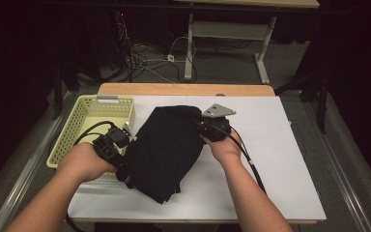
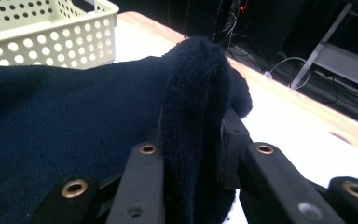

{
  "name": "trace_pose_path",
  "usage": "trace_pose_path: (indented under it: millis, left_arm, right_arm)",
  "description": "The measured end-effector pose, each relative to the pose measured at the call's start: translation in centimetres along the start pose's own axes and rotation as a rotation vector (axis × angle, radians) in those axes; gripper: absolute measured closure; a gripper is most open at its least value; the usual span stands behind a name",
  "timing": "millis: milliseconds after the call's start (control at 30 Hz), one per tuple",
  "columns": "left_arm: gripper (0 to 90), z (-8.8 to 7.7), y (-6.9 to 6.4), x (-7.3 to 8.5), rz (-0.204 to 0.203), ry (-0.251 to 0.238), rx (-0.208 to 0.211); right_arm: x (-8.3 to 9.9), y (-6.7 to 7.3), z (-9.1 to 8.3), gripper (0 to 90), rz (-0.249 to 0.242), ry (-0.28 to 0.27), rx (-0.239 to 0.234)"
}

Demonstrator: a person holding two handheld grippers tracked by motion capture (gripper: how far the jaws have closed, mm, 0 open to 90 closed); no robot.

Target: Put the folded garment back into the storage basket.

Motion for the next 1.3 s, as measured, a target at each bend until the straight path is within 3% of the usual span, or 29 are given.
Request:
trace_pose_path:
  millis: [333,667,933,1300]
  left_arm:
    - [74.1,-3.1,0.3,-0.1,0.026,-0.001,-0.008]
    - [74.3,-5.7,1.6,0.7,0.012,0.033,-0.027]
    - [74.2,-6.3,2.9,1.9,-0.021,0.021,-0.053]
    - [74.2,-6.3,5.5,4.8,-0.090,0.008,-0.059]
  right_arm:
    - [-2.9,0.2,-0.3,76.2,-0.019,-0.043,0.001]
    - [-6.4,1.3,0.3,76.3,-0.060,-0.085,-0.004]
    - [-7.9,2.8,1.7,76.3,-0.102,-0.082,-0.015]
    - [-8.7,5.1,4.5,76.3,-0.101,-0.100,-0.057]
Point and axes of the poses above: each handheld gripper's, and its own axes: z roughly forward along the jaws, x roughly out of its underside, y roughly to its left, the point moved 6 cm from there along z, roughly forward along the jaws, and after that the axes turned 9 degrees about -y, right-handed, at the moved point
